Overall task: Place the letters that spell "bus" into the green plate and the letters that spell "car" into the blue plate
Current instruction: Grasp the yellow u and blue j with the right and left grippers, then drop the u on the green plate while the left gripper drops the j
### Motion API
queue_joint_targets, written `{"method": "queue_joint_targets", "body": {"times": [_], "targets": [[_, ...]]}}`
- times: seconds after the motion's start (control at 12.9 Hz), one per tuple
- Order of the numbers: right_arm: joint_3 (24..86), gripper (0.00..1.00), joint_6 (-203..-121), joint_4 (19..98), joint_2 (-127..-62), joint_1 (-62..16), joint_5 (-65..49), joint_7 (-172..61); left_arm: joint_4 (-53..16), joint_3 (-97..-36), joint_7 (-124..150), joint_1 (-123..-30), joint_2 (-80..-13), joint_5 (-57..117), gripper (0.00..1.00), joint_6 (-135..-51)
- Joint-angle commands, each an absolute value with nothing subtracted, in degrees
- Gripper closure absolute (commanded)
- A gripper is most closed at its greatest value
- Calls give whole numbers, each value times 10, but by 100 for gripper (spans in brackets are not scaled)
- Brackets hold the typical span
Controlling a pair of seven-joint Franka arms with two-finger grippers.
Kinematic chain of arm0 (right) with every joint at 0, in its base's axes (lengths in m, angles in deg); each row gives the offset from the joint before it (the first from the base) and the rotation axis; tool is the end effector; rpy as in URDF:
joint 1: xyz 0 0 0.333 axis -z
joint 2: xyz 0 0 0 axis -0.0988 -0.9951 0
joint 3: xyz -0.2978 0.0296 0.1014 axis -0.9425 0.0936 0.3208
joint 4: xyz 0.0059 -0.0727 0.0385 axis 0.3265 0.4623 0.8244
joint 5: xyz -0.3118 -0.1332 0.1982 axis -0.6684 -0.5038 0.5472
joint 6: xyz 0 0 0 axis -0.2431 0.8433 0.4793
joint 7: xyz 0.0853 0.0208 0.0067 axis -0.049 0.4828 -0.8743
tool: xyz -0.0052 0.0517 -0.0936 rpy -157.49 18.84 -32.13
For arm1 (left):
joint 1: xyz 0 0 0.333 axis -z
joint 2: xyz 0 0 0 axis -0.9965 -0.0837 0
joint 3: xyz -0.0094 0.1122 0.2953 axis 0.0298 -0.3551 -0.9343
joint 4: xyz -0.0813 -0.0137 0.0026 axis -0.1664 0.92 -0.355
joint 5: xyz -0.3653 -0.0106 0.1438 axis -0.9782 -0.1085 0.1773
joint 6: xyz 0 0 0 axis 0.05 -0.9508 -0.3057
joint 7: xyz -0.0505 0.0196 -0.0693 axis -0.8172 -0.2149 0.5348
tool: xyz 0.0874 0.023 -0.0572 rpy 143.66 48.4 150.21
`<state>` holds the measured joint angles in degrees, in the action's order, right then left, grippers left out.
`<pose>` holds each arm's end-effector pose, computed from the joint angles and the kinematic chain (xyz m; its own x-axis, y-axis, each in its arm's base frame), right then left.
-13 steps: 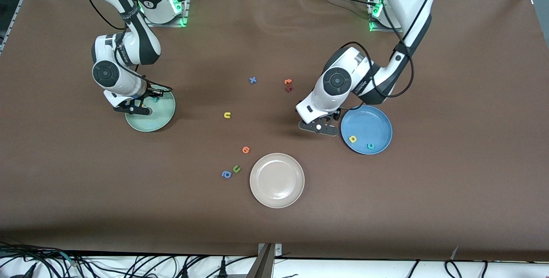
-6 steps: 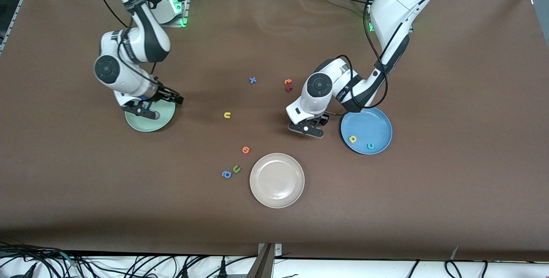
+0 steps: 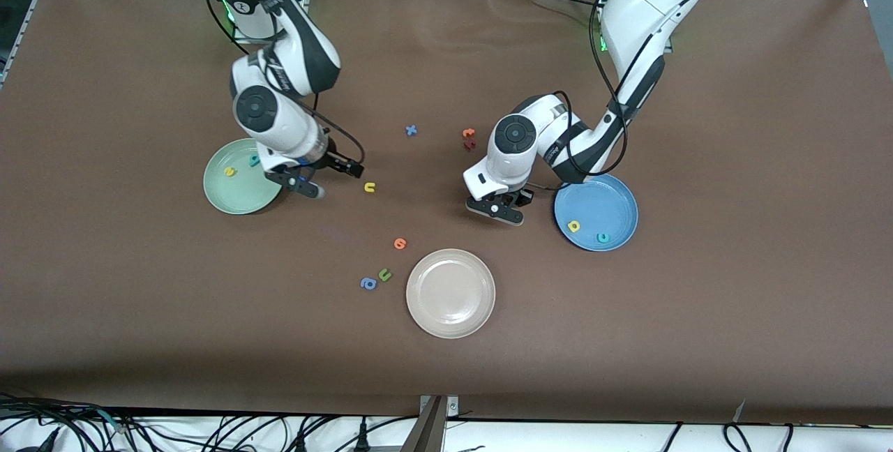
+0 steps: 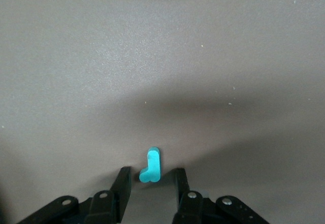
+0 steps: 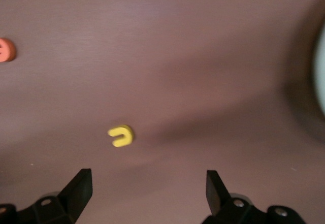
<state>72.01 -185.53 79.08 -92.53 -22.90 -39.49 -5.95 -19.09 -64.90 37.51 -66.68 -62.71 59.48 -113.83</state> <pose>0.5110 0.2791 0.2454 0.9281 -0.3527 -0.1189 -0.3623 -0.9294 -0.0709 0.5288 -0.3943 0.1725 0.9503 -0.3110 -0.0158 -0.3112 -0.9503 -0.0114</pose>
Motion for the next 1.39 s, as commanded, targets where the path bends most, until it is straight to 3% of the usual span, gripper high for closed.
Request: {"method": "queue_joint_targets", "body": {"times": [0.0, 0.08, 0.15, 0.39, 0.54, 0.93, 1.16, 1.24, 1.32], "targets": [[717, 1, -1922, 758, -1000, -253, -467, -56, -170, -655, 373, -663, -643, 618, 76, -1138], [717, 1, -1944, 754, -1018, -254, -484, -55, -167, -655, 374, -663, -643, 617, 96, -1138], [717, 1, -1954, 754, -1024, -257, -493, -56, -166, -655, 374, -663, -643, 616, 100, -1138], [717, 2, -1955, 755, -1030, -262, -504, -59, -166, -654, 376, -665, -636, 616, 100, -1132], [717, 13, -1956, 755, -1035, -263, -505, -59, -164, -652, 375, -670, -620, 616, 100, -1118], [716, 42, -1955, 755, -1038, -267, -516, -59, -165, -646, 295, -719, -566, 596, 100, -991], [715, 69, -1953, 756, -1038, -265, -516, -59, -166, -647, 172, -770, -543, 574, 100, -914], [715, 70, -1953, 756, -1038, -264, -516, -59, -165, -647, 155, -782, -544, 573, 90, -910], [715, 76, -1950, 756, -1035, -264, -516, -60, -164, -648, 159, -785, -545, 573, 8, -911]]}}
